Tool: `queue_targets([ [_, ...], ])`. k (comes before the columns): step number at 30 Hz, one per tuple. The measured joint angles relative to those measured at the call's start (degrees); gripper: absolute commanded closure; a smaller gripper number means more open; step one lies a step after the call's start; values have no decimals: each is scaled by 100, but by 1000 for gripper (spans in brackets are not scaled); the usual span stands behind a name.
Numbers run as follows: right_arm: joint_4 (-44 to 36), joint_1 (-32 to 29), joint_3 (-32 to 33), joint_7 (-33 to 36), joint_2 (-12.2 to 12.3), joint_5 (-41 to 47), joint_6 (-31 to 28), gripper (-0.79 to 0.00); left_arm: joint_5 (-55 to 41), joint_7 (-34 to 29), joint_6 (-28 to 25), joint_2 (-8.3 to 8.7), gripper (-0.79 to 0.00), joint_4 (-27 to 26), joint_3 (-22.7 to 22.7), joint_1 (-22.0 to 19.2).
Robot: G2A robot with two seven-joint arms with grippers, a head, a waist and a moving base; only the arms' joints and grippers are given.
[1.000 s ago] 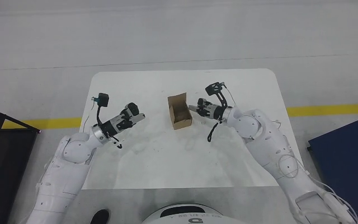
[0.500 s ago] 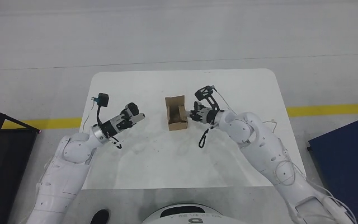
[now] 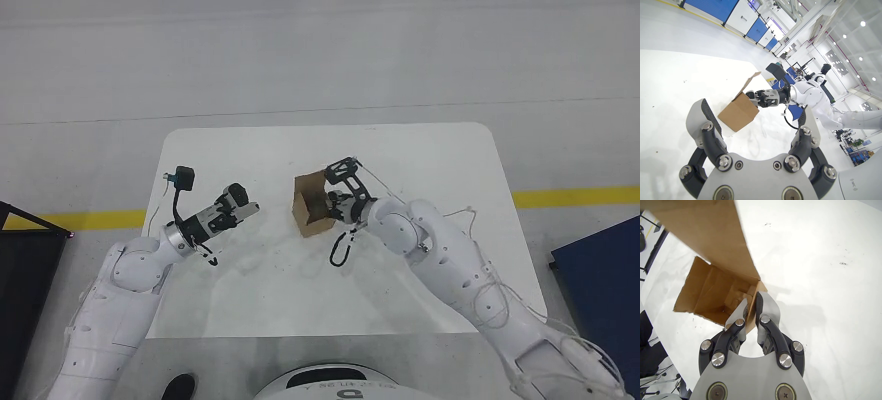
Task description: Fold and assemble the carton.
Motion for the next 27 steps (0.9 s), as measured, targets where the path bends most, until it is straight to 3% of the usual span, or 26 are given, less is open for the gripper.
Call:
queue_targets([
  [8,-1464,-1090,509,16,196,-1369,1676,0,0,0,0,0,-785,0,0,0],
  [9,-1668,-1327,675,38,236,-1388,1816,-92,0,0,0,0,-785,0,0,0],
  [10,-1806,-1495,805,52,263,-1343,1853,-311,0,0,0,0,-785,0,0,0],
  [11,-1925,-1656,938,54,287,-1240,1824,-659,0,0,0,0,-785,0,0,0],
  [12,-2051,-1859,1121,16,316,-1038,1702,-785,0,0,0,0,-785,0,0,0],
  [14,-2166,-2144,1404,-117,357,-651,1380,-785,0,0,0,0,-785,0,0,0],
  [19,-2054,-2803,2243,-623,476,524,-112,-785,0,0,0,0,-785,0,0,0],
  [25,-1888,-3350,3070,-1331,582,1184,-1585,-785,113,-20,62,11,-785,-88,-32,-29],
  [26,-1848,-3389,3161,-1427,594,1235,-1814,-785,300,-53,128,24,-751,-192,-49,-42],
  [27,-1773,-3431,3257,-1543,606,1303,-2086,-785,719,-111,234,36,-619,-368,-24,-28],
])
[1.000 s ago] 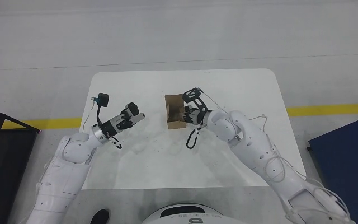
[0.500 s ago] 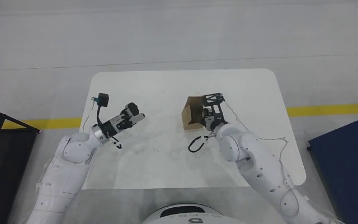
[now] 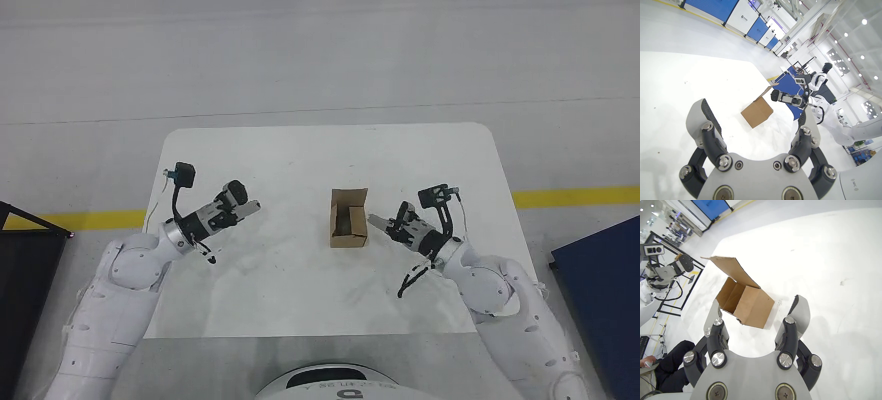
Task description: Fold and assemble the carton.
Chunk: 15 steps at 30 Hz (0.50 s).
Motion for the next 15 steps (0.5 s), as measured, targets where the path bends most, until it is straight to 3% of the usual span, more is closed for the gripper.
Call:
queue_targets([
  [1,59,-18,42,-61,6,42,-177,-785,405,-40,88,3,-499,-144,51,24],
  [2,118,-23,52,-93,10,85,-343,-785,821,-80,184,3,-465,-286,122,48],
  [4,293,32,-6,-50,14,199,-679,-785,1662,-263,426,-7,-468,-570,360,53],
  [5,367,91,-53,30,16,215,-778,-785,1936,-364,535,-16,-505,-642,481,21],
  [7,520,263,-174,192,12,356,-1058,-785,2382,-610,789,-50,-785,-679,795,-153],
  [11,804,505,-247,98,-1,931,-1635,-785,2671,-498,1183,-166,-785,-634,1362,-623],
  [15,800,502,-246,96,-1,905,-1570,-785,2586,-389,1236,-182,-785,-648,1418,-662],
])
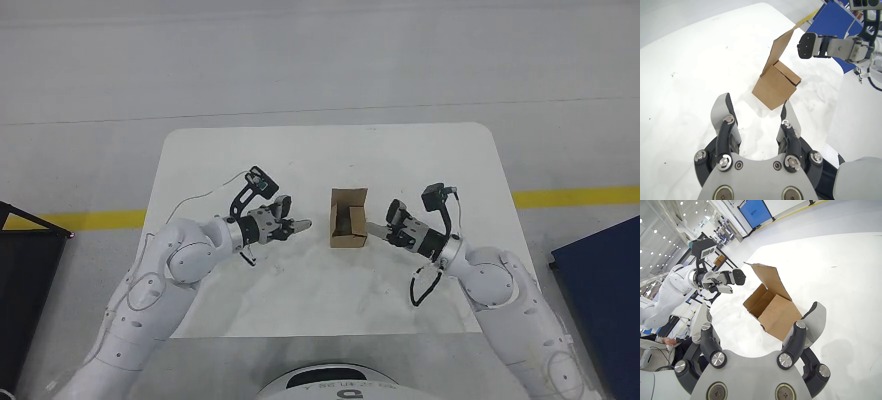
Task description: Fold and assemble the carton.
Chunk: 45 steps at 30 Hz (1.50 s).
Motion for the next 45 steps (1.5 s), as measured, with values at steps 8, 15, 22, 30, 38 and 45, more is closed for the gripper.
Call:
queue_targets([
  [8,293,202,-127,335,-11,333,390,-785,-428,-444,326,16,-428,-99,-20,208],
  [15,610,700,-579,612,-71,354,759,-785,-1068,-1065,1244,-99,-376,-90,392,-355],
  [22,761,874,-801,631,-99,328,809,-785,-1308,-1376,2124,-295,-363,283,1031,-1029],
  [30,723,829,-794,667,-78,384,736,-785,-1134,-1591,2561,-483,-311,564,1694,-1548],
  [38,668,773,-745,777,-46,510,640,-785,-1079,-1609,2705,-616,-326,739,2045,-1808],
  [45,734,824,-752,849,-33,671,578,-785,-1100,-1413,2773,-630,-348,628,1929,-1812],
])
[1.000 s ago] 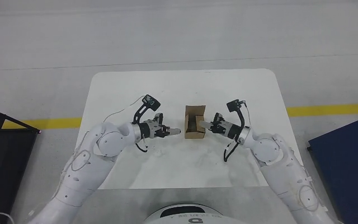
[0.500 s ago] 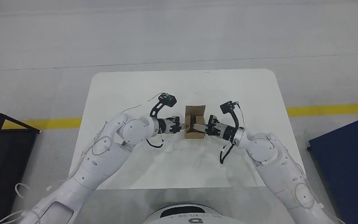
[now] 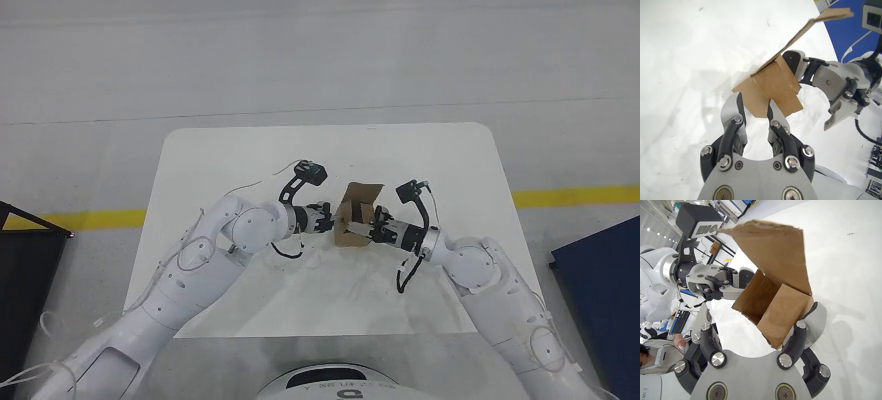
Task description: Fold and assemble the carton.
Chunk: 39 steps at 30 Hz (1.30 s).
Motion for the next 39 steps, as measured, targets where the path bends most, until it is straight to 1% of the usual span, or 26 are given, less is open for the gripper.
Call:
queue_targets([
  [7,113,114,-54,258,13,263,-136,-785,45,80,-18,17,-345,-22,-129,71],
  [10,139,127,-55,327,23,369,-223,-785,56,19,-33,22,-363,-40,-146,101],
  [16,119,134,-62,441,45,410,-220,-785,38,24,-147,-5,-336,4,-94,86],
  [23,84,118,-42,665,85,513,-354,-785,92,-46,-170,-87,-259,179,113,-93],
  [25,59,81,-1,665,101,545,-393,-785,100,-29,-175,-107,-215,213,148,-130],
  [27,38,43,37,675,117,576,-438,-785,142,-51,-174,-121,-132,231,182,-158],
  [29,31,24,57,694,128,608,-463,-785,196,-123,-157,-128,0,240,211,-179],
  [34,26,21,78,746,153,620,-432,-785,295,-249,-122,-146,0,248,250,-225],
  [39,0,-10,96,747,175,640,-435,-785,380,-382,-53,-127,0,153,169,-209],
])
